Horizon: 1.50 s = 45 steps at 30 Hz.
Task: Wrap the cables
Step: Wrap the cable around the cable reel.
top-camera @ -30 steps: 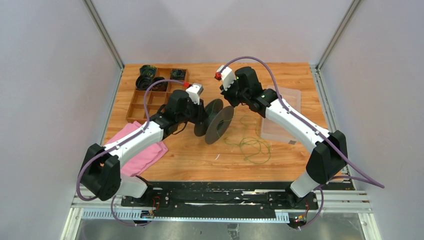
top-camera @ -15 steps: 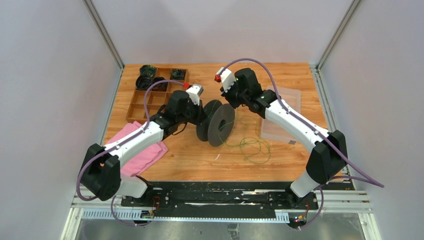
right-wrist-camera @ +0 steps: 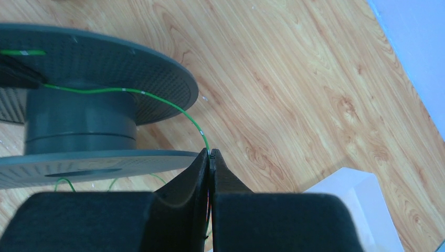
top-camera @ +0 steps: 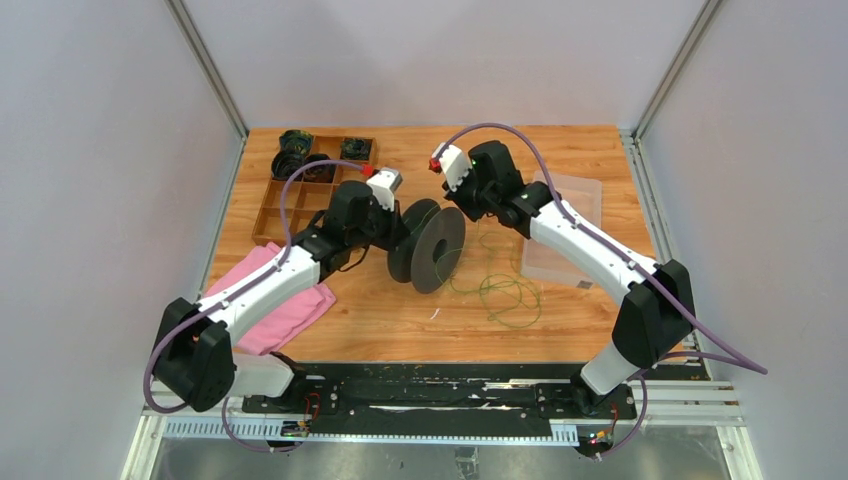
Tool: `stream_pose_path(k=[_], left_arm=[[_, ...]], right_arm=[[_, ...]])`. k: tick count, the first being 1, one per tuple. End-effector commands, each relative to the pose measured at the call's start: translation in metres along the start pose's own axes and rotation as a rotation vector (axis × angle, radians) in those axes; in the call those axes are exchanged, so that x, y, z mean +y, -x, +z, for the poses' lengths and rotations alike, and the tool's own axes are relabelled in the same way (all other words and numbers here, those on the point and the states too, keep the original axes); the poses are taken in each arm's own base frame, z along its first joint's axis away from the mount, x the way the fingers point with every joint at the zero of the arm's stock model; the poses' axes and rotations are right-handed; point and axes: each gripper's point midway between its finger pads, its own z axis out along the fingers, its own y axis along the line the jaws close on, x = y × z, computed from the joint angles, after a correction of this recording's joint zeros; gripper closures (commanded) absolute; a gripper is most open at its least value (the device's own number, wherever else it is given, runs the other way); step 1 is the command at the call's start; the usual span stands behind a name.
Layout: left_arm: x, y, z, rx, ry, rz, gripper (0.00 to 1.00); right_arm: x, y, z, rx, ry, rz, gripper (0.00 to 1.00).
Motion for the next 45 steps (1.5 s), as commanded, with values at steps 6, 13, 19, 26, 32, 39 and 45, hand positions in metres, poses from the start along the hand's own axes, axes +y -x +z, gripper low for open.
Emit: stream_pose_path(k=[6,13,19,26,32,39,45], left_arm=[[-0.011,0.063,-0.031,-0.169,-0.075,0.032,1.00],[-0.011,0.085,-0.052,-0.208,-0.096,0.022,1.00],[0.001,0.100,-0.062,-0.245,-0.080,-0.048,1.00],[0.003,0.115,-0.075,-0.259,-0.066,-0.083,1.00],[0.011,0.133,-0.088,-0.286,-0.003,-0.116,1.00],[0.015,0.157,-0.097,-0.330,0.039,-0.174,1.00],[0.016,0.178,-0.107,-0.380,0.067,-0.200,1.00]], right_arm=[[-0.025,-0.031,-0.008,0.074,-0.061,-0.003,0.99],[-0.043,-0.040,-0.008,0.076,-0.067,0.050,0.99],[-0.037,-0.049,0.001,0.092,-0.035,0.076,0.99],[-0.039,-0.056,0.012,0.120,-0.036,0.110,0.99],[-0.039,-0.063,0.014,0.131,-0.025,0.143,0.99],[-0.026,-0.070,0.017,0.128,0.038,0.203,0.99],[-0.014,-0.076,0.025,0.139,0.089,0.245,0.99]])
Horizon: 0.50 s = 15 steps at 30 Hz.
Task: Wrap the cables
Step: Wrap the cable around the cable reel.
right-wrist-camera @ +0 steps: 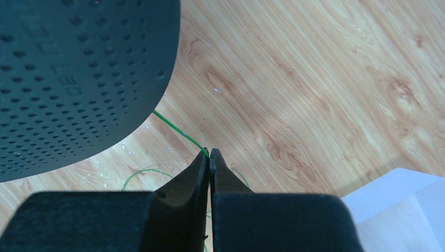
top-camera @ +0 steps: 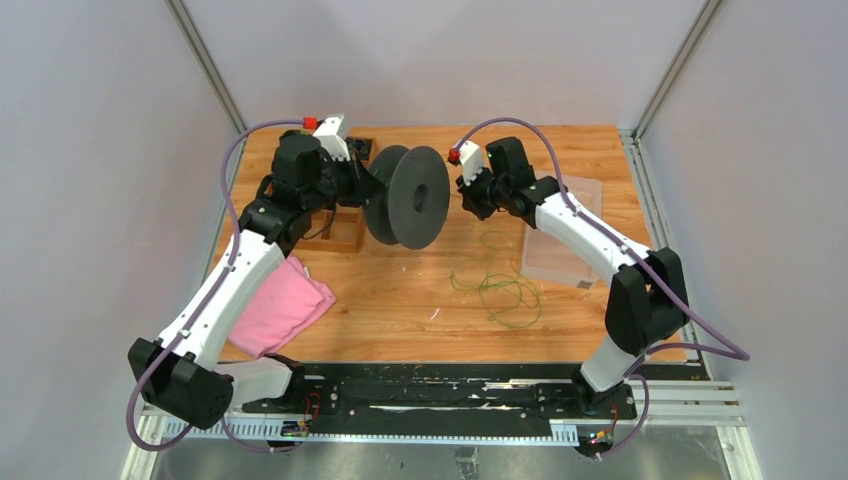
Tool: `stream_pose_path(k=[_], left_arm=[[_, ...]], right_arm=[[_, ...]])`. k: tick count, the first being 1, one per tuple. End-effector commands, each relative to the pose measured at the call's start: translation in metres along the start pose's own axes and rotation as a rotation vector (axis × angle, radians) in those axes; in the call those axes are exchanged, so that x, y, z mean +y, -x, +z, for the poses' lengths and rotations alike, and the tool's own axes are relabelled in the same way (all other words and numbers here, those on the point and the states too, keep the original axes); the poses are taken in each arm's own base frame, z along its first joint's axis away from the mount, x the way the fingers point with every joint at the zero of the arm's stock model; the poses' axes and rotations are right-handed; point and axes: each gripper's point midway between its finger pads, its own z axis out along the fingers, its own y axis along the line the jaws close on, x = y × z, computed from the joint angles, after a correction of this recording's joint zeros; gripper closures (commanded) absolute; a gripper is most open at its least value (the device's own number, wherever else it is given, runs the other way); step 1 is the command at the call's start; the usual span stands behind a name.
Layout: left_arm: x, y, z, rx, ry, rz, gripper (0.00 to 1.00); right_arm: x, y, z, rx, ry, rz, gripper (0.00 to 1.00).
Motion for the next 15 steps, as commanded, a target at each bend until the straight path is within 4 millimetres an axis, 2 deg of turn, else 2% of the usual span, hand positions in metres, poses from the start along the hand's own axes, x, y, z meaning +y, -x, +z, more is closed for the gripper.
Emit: stream_pose_path(k=[1,7,15], left_arm=[[-0.009,0.066,-0.017,-0.204,0.018,-0.014,1.00],[-0.009,0.084,-0.024,-0.245,0.042,-0.054,1.00],[0.012,0.100,-0.026,-0.288,0.121,-0.140,1.00]], right_arm=[[-0.001,-0.039,0.008,0.108,0.014,0.093,0.99],[0.016,-0.041,0.013,0.093,0.081,0.192,0.99],[0.054,-0.033,0.018,0.024,0.244,0.367,0.99]])
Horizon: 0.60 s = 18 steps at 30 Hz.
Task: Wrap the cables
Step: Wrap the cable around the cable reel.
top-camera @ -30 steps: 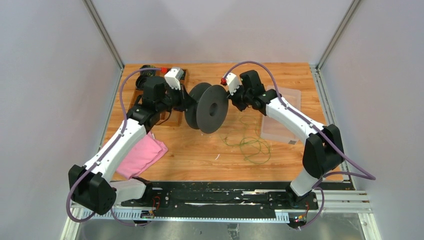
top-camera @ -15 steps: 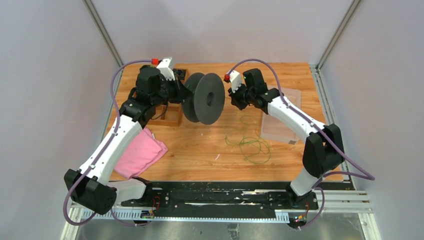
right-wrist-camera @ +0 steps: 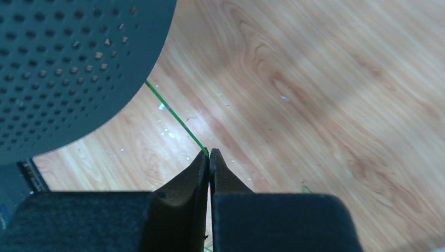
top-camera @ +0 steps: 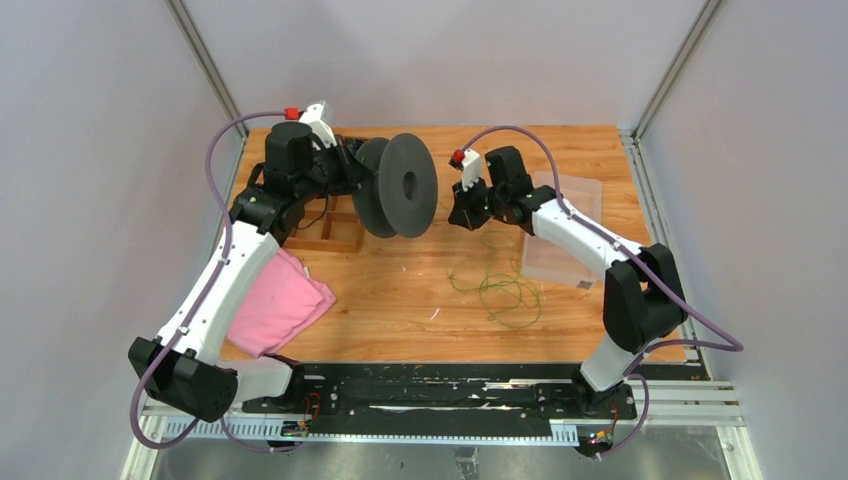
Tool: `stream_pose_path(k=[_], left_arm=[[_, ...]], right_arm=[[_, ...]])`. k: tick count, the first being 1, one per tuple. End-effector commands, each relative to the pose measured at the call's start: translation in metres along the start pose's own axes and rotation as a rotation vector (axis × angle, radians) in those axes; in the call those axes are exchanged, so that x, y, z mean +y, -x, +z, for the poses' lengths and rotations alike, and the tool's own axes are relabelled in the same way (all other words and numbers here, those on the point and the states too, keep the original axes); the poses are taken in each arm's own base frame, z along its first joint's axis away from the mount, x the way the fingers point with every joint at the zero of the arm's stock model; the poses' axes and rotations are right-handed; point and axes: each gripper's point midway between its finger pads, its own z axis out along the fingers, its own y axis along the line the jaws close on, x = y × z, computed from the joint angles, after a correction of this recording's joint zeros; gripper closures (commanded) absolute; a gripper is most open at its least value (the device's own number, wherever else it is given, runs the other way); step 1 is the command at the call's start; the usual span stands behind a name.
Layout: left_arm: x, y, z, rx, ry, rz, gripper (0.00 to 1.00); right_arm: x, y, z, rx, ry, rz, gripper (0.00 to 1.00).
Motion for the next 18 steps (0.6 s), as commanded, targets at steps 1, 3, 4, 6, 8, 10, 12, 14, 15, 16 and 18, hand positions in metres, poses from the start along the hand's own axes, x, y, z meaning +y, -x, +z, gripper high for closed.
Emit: stream_pose_path(k=[1,3,4,6,8,10,12,14,15,16,18], left_arm=[[-0.003,0.073,-0.015,-0.245,0.025,-0.063,1.00],[0.004,0.073,-0.012,-0.249,0.046,-0.076,1.00],[0.008,0.073,-0.011,-0.250,0.060,-0.084,1.00],[0.015,0.073,-0.009,-0.253,0.080,-0.101,1.00],[0.022,0.072,-0.006,-0.254,0.095,-0.123,1.00],[0.028,0.072,-0.004,-0.254,0.110,-0.148,1.00],[0.032,0.071,-0.001,-0.250,0.119,-0.164,1.00],[0.035,0.069,0.002,-0.247,0.129,-0.179,1.00],[0.037,0.069,0.003,-0.248,0.136,-0.186,1.00],[0.039,0.069,0.004,-0.249,0.141,-0.192,1.00],[0.043,0.070,0.005,-0.254,0.152,-0.199,1.00]], right_arm=[[0.015,-0.031,0.006,0.054,0.087,0.184,0.99],[0.027,-0.031,0.009,0.051,0.128,0.204,0.99],[0.034,-0.031,0.010,0.049,0.150,0.205,0.99],[0.047,-0.031,0.013,0.054,0.183,0.202,0.99],[0.061,-0.031,0.016,0.059,0.214,0.192,0.99],[0.074,-0.032,0.019,0.068,0.240,0.177,0.99],[0.088,-0.033,0.022,0.077,0.273,0.164,0.99],[0.101,-0.033,0.023,0.083,0.311,0.154,0.99],[0.106,-0.033,0.024,0.084,0.326,0.148,0.99],[0.114,-0.032,0.023,0.082,0.350,0.138,0.99],[0.126,-0.032,0.022,0.081,0.385,0.122,0.98]])
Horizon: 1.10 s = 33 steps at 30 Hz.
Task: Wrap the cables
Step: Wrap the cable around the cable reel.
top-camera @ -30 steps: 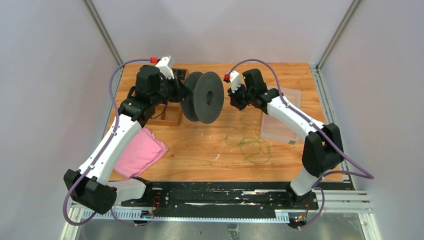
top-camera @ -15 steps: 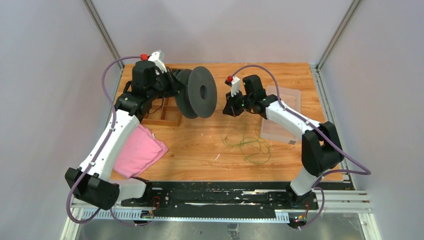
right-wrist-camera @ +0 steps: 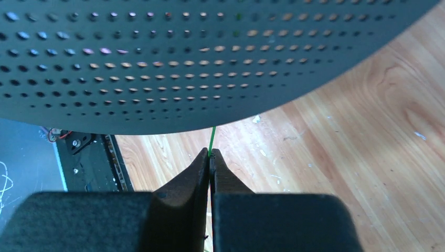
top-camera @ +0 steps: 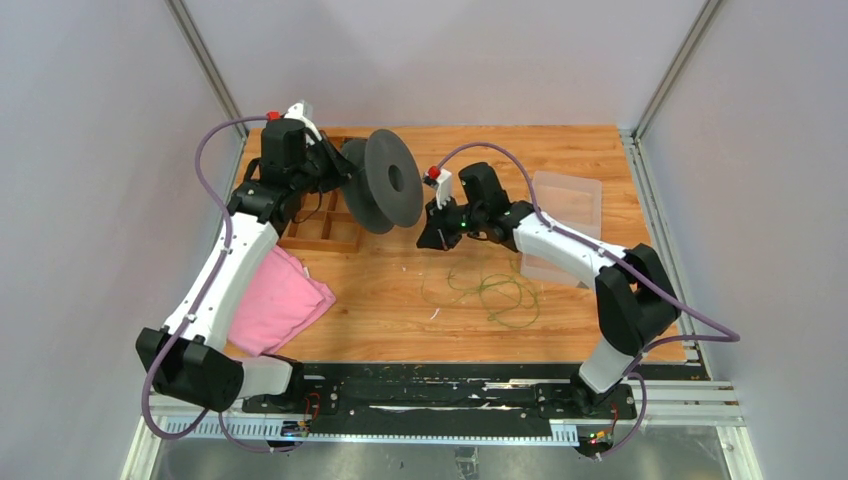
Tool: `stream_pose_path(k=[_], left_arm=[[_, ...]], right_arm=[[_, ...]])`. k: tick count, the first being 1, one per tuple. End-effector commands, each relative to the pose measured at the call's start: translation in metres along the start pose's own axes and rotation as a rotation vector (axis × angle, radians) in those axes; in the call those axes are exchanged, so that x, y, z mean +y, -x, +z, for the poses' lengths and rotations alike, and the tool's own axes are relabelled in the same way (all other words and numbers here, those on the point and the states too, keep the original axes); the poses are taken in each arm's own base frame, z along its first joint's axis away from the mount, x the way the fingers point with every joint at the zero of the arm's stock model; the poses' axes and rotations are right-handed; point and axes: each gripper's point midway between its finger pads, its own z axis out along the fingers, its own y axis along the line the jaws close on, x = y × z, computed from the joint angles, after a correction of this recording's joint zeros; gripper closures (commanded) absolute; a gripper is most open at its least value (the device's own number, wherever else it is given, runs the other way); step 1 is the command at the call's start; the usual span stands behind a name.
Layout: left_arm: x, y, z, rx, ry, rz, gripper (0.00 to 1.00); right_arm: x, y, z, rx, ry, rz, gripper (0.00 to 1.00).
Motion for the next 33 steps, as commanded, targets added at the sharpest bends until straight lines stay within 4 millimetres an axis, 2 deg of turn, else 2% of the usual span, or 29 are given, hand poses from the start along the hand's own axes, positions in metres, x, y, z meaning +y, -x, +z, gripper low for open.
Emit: stream_pose_path(k=[1,9,14,20,25,28,33], left_arm=[[-0.009,0.060,-0.004,-0.217,-0.014,-0.059,1.00],[0.004,0.062,0.000,-0.245,0.036,-0.044,1.00],[0.010,0.056,0.002,-0.245,0.046,-0.042,1.00],[0.017,0.053,0.004,-0.251,0.064,-0.009,1.00],[0.020,0.046,0.006,-0.257,0.077,0.064,1.00],[0.015,0.041,0.005,-0.265,0.082,0.131,1.00],[0.004,0.034,0.007,-0.269,0.073,0.224,1.00]], right_arm=[[0.032,-0.031,0.010,0.096,0.111,0.035,0.98],[0.087,-0.025,0.007,0.098,0.298,-0.060,0.98],[0.108,-0.012,-0.001,0.091,0.388,-0.103,0.98],[0.127,0.003,-0.015,0.083,0.458,-0.176,0.99],[0.140,0.024,-0.024,0.066,0.484,-0.175,0.99],[0.143,0.047,-0.026,0.043,0.459,-0.158,0.99],[0.147,0.069,-0.026,0.074,0.453,-0.127,0.99]])
